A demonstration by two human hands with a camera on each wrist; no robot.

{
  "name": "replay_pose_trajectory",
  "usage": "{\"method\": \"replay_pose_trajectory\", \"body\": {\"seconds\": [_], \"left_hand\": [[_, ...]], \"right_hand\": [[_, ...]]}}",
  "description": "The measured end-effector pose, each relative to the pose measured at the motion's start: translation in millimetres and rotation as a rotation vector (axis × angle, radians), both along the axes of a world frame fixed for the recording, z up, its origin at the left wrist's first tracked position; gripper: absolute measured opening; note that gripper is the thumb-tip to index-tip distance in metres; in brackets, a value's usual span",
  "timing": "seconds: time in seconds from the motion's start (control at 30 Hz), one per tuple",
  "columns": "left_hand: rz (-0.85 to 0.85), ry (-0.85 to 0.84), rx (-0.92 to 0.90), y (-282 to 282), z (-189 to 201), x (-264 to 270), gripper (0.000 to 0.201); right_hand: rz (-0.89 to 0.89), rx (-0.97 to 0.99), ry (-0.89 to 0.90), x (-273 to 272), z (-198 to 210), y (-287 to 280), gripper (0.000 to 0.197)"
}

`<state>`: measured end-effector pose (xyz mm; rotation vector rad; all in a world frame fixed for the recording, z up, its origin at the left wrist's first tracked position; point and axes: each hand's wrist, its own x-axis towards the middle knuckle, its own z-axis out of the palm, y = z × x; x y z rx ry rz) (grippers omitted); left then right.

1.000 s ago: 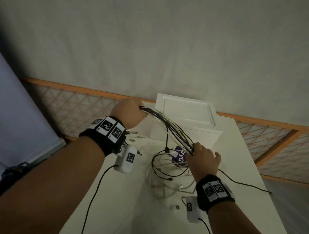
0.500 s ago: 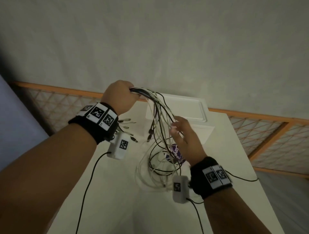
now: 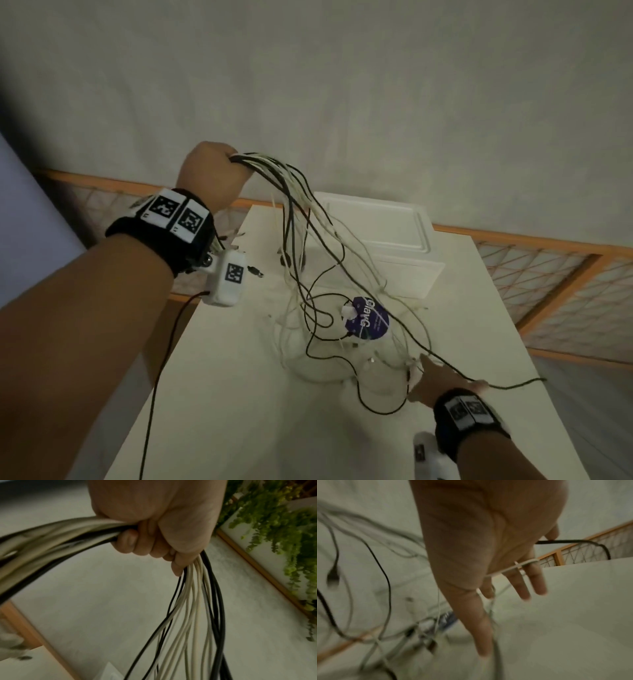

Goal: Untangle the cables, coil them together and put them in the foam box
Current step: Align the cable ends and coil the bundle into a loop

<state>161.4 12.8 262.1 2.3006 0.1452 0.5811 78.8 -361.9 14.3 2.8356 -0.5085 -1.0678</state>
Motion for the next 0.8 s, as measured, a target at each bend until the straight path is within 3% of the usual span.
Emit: {"method": "replay_pose_trajectory", "body": {"seconds": [0.07, 0.13, 0.23, 0.3, 0.33, 0.37, 0.43, 0.5, 0.57, 0.7, 0.8], "left_hand": [[-0.021, -0.002, 0.013, -7, 0, -1, 0.042], [-0.048, -0.015, 0.018, -14, 3, -2, 0.041], [-0.095, -0.042, 0.044, -25, 7, -5, 0.038], [-0.138, -0.069, 0.054, -35, 10, -10, 0.039], [-0.167, -0.087, 0.052, -40, 11, -13, 0.04], [-0.199, -0.105, 0.043, -45, 13, -15, 0.042], [-0.244, -0.121, 0.01, -52, 16, -19, 0.043], [-0.243, -0.115, -0.044, -49, 18, -19, 0.044], [-0.205, -0.074, -0.07, -36, 14, -20, 0.045], [-0.101, 0.067, -0.006, 0, -12, -24, 0.032], [0.012, 0.068, -0.049, 30, -23, -28, 0.032]], "right_hand": [[0.068, 0.129, 0.015, 9, 21, 13, 0.086], [0.183, 0.21, -0.108, 17, 53, 35, 0.083], [0.351, 0.372, -0.59, 24, 112, 77, 0.075], [0.338, 0.763, -0.95, 25, 135, 110, 0.072], [0.306, 0.972, -0.986, 27, 142, 126, 0.072], [0.264, 1.123, -0.908, 30, 138, 144, 0.069], [0.21, 1.215, -0.665, 33, 113, 168, 0.046], [0.239, 0.993, -0.545, 40, 67, 170, 0.014], [0.247, 0.769, -0.512, 41, 32, 151, 0.006], [0.32, 0.25, -0.501, 36, 6, 74, 0.043], [0.32, -0.14, -0.346, 14, -4, 0, 0.051]]}}
